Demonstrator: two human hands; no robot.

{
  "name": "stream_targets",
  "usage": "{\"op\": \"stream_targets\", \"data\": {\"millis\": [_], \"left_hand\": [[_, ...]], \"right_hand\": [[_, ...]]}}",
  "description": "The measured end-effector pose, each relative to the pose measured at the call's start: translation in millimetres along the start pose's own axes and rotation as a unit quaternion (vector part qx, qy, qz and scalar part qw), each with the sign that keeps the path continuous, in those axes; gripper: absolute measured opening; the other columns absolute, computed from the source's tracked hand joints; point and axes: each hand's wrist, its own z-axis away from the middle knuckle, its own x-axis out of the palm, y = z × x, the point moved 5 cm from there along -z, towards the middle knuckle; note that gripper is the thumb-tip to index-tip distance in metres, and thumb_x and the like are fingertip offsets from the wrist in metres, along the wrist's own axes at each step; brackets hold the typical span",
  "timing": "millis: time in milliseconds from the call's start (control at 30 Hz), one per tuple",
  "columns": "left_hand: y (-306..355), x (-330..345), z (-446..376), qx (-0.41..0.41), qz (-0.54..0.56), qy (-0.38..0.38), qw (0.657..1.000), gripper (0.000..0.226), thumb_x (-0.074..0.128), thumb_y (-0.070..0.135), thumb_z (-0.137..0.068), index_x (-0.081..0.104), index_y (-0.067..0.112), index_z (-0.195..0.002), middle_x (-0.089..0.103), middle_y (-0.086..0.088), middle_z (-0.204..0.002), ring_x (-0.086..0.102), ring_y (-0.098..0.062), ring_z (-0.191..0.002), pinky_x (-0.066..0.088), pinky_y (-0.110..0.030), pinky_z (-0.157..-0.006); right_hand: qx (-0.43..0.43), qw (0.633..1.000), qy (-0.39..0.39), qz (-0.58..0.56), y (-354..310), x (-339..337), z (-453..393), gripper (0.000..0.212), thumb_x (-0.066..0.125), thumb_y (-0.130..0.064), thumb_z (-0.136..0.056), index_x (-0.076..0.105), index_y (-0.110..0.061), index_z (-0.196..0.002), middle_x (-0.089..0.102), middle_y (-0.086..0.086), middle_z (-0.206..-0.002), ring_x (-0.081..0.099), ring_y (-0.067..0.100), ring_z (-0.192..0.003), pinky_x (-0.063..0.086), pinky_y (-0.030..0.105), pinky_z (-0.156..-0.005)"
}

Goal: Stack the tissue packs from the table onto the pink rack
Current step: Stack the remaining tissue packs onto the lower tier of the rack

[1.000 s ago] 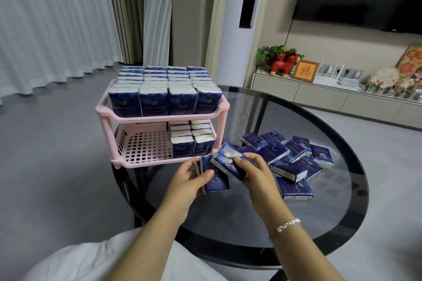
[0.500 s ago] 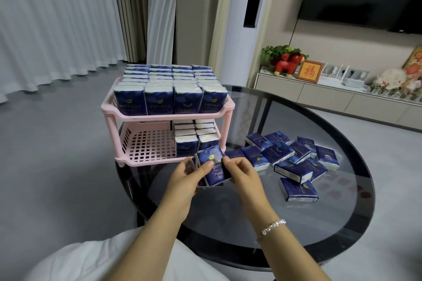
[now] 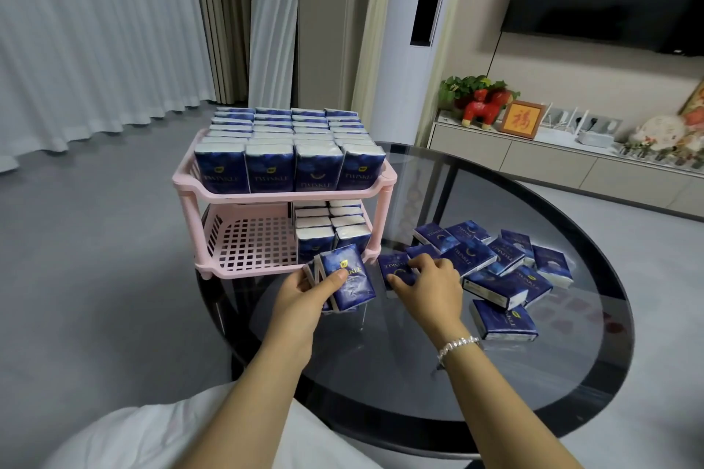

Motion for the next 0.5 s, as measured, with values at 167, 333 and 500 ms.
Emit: {"op": "stream_targets", "data": {"millis": [167,333,500], "left_hand": [[-1,-2,-1,0.006,-0.01,0.001,1.0,0.026,0.071,0.009,-0.08,0.067,0.01,-0.105,0.073,-0.007,-0.104,0.068,-0.023,-0.096,0.051,-0.039,-0.09],[0,-4,0,0.01,-0.015,0.001,1.0,0.028,0.073,0.01,-0.079,0.067,0.011,-0.107,0.073,-0.005,-0.103,0.069,-0.023,-0.098,0.051,-0.043,-0.095],[1,-3,2,0.015,-0.016,0.001,1.0,0.028,0.072,0.008,-0.08,0.066,0.011,-0.107,0.073,-0.007,-0.104,0.069,-0.022,-0.097,0.052,-0.041,-0.093]], "right_hand": [[0.011,0.998,-0.022,-0.057,2,5,10,0.051,0.065,-0.044,-0.082,0.052,-0.013,-0.12,0.051,0.012,-0.122,0.051,0.03,-0.113,0.044,0.038,-0.092],[0.025,0.997,-0.064,-0.037,8,8,16,0.05,0.064,-0.054,-0.079,0.056,-0.011,-0.104,0.058,0.01,-0.11,0.056,0.028,-0.102,0.049,0.036,-0.082],[0.037,0.99,-0.09,-0.105,12,6,23,0.04,0.067,-0.044,-0.08,0.048,-0.019,-0.104,0.059,0.004,-0.107,0.058,0.025,-0.1,0.047,0.036,-0.08]]}}
